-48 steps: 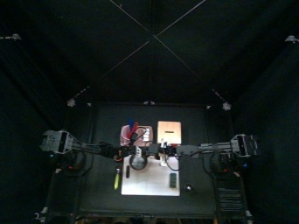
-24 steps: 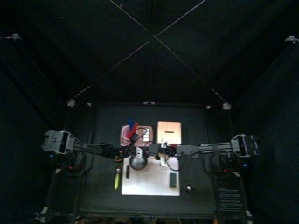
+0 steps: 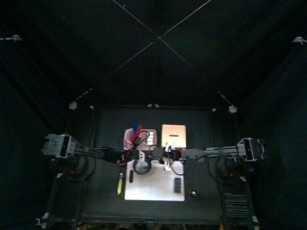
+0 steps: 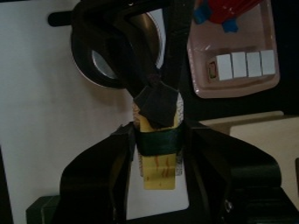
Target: Put egg sushi into bowl
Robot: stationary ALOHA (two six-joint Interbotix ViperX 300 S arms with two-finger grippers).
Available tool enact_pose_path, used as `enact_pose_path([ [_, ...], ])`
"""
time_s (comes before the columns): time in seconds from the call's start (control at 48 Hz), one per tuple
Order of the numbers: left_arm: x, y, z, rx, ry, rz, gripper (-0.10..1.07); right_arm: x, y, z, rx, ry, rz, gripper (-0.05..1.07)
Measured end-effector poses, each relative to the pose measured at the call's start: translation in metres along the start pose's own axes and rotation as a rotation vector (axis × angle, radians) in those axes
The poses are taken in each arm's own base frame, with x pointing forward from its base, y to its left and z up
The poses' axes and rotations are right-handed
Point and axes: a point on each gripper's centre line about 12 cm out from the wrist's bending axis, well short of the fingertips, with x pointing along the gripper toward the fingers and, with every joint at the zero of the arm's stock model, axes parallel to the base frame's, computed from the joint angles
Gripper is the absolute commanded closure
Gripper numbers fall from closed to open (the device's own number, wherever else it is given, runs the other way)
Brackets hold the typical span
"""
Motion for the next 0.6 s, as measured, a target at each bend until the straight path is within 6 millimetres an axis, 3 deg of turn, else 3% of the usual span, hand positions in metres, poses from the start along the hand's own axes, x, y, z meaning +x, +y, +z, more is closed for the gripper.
enact_pose_path([
  [0.604, -0.023, 0.001, 0.007, 0.0, -0.037, -0.037, 0.35, 0.006, 0.003, -0.014, 0.045, 0.041, 0.03, 0.4],
])
